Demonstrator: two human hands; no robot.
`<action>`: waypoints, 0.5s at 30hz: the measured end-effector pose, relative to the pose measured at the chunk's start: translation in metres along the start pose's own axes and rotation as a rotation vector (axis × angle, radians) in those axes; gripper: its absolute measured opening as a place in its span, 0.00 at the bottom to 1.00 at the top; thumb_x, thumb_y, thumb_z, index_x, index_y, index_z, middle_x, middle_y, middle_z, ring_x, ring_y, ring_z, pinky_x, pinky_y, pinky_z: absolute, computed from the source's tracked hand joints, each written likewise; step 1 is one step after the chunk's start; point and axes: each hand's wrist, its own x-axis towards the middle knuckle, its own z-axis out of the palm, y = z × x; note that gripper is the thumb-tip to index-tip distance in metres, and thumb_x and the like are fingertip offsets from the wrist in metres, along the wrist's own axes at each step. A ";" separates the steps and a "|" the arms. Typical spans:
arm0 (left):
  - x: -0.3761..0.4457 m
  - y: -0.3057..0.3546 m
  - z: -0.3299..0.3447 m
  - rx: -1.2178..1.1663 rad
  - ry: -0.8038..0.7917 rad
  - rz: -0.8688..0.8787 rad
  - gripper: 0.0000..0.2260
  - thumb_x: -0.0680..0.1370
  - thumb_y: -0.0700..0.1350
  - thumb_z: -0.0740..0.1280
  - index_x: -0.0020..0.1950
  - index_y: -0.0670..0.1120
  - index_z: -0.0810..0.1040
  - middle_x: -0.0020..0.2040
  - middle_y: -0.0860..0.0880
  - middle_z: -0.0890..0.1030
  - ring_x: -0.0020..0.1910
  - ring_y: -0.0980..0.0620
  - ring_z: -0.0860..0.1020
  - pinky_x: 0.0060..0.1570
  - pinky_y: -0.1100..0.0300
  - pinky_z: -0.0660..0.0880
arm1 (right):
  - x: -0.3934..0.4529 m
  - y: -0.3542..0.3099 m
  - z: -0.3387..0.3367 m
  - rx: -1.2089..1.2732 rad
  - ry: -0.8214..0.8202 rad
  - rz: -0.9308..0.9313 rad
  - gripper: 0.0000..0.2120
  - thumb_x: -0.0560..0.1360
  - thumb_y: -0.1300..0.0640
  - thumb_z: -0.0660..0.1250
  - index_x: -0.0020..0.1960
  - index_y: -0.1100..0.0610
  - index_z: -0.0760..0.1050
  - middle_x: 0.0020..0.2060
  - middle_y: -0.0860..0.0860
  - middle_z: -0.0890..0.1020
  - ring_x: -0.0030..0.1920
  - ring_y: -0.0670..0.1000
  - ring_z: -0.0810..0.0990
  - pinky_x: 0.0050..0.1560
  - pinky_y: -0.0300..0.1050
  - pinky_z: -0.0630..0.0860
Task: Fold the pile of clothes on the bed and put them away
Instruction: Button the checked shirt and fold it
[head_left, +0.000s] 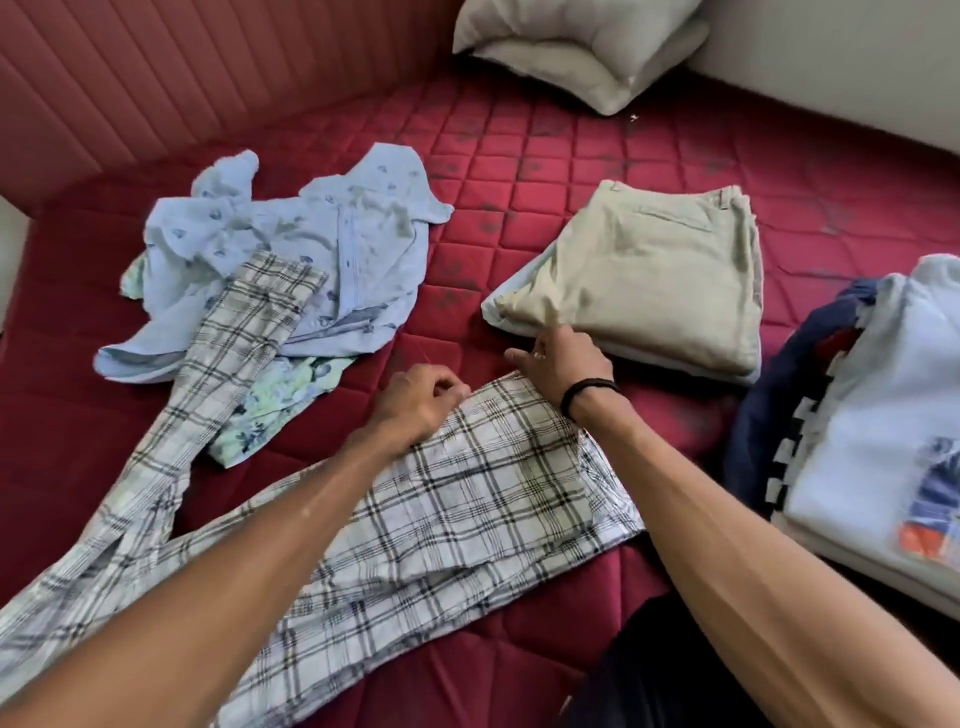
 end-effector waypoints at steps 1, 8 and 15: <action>-0.007 -0.004 0.002 0.046 0.124 0.016 0.08 0.81 0.53 0.68 0.53 0.52 0.84 0.47 0.50 0.86 0.50 0.47 0.83 0.53 0.50 0.78 | -0.003 -0.004 0.007 -0.081 0.023 0.033 0.32 0.76 0.34 0.68 0.73 0.50 0.71 0.51 0.53 0.85 0.55 0.58 0.83 0.53 0.53 0.77; -0.173 -0.012 -0.008 0.084 0.422 0.271 0.08 0.84 0.49 0.66 0.61 0.51 0.80 0.58 0.54 0.78 0.59 0.54 0.75 0.62 0.59 0.70 | -0.025 -0.028 -0.003 -0.235 0.093 -0.217 0.27 0.78 0.38 0.65 0.66 0.57 0.74 0.62 0.64 0.79 0.62 0.69 0.77 0.59 0.59 0.76; -0.356 -0.169 -0.091 0.194 0.648 -0.229 0.18 0.81 0.59 0.62 0.63 0.52 0.82 0.62 0.54 0.77 0.65 0.51 0.75 0.67 0.49 0.71 | -0.111 -0.069 0.013 -0.012 -0.134 -0.491 0.08 0.74 0.51 0.77 0.46 0.56 0.83 0.38 0.51 0.84 0.38 0.56 0.83 0.43 0.48 0.76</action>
